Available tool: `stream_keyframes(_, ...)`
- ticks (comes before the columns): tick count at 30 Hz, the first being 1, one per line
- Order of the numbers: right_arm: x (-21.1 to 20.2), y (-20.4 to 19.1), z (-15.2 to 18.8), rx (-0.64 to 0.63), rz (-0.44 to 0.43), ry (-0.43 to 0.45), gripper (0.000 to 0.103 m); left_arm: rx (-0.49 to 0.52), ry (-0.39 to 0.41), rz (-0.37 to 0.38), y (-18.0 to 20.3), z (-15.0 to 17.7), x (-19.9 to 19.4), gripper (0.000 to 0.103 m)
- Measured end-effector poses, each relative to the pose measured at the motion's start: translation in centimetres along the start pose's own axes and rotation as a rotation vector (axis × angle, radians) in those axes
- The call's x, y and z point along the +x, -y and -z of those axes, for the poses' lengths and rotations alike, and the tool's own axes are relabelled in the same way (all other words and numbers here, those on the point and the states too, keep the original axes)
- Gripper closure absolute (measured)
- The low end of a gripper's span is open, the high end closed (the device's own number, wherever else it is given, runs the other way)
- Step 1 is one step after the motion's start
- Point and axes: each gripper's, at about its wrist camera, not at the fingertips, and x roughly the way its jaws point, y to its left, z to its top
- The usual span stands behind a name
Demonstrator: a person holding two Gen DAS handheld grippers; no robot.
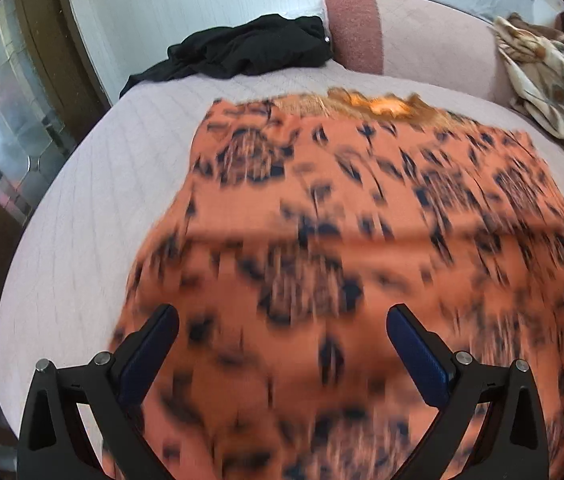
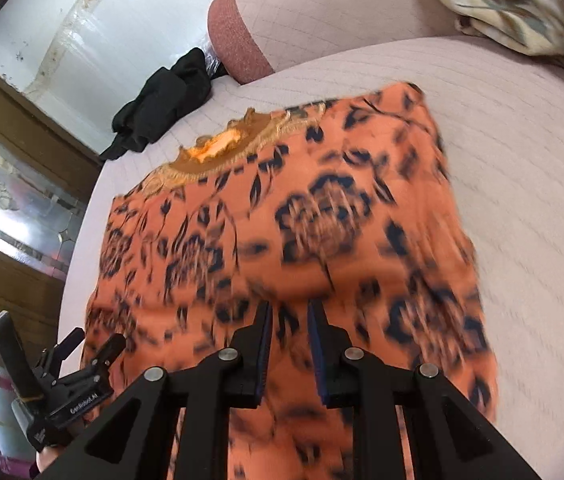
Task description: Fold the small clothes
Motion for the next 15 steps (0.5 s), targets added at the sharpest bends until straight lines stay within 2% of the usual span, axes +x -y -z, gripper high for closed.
stream_keyframes(1, -0.7, 0.5, 1.3, 0.008, 0.003, 0.000, 0.081, 0.003, -0.011, -0.007, -0.1, 1.6, -0.5, 0.000)
stream_keyframes(2, -1.3, 1.1, 2.9, 0.021, 0.014, -0.004, 0.076, 0.005, -0.027, -0.010, -0.3, 2.8, -0.8, 0.000)
stream_keyframes(4, -2.0, 2.6, 6.4, 0.059, 0.031, -0.051, 0.062, 0.003, -0.079, 0.013, -0.6, 6.1, -1.3, 0.000)
stream_keyframes(5, -2.2, 3.1, 8.0, 0.079, 0.036, -0.087, 0.049, -0.014, -0.070, 0.038, -1.0, 7.3, -2.1, 0.000)
stream_keyframes(7, -3.8, 3.3, 10.9, 0.058, 0.013, -0.050, 0.047, -0.019, -0.075, 0.049, -1.6, 9.4, -3.6, 0.000)
stream_keyframes(11, -6.0, 2.3, 16.1, -0.054, 0.059, -0.058, 0.040, 0.038, -0.088, 0.012, -2.1, 12.0, -5.2, 0.000)
stream_keyframes(15, -7.1, 1.8, 19.7, -0.149, 0.112, -0.037, 0.037, 0.027, -0.133, -0.005, -3.1, 13.7, -6.2, 0.000)
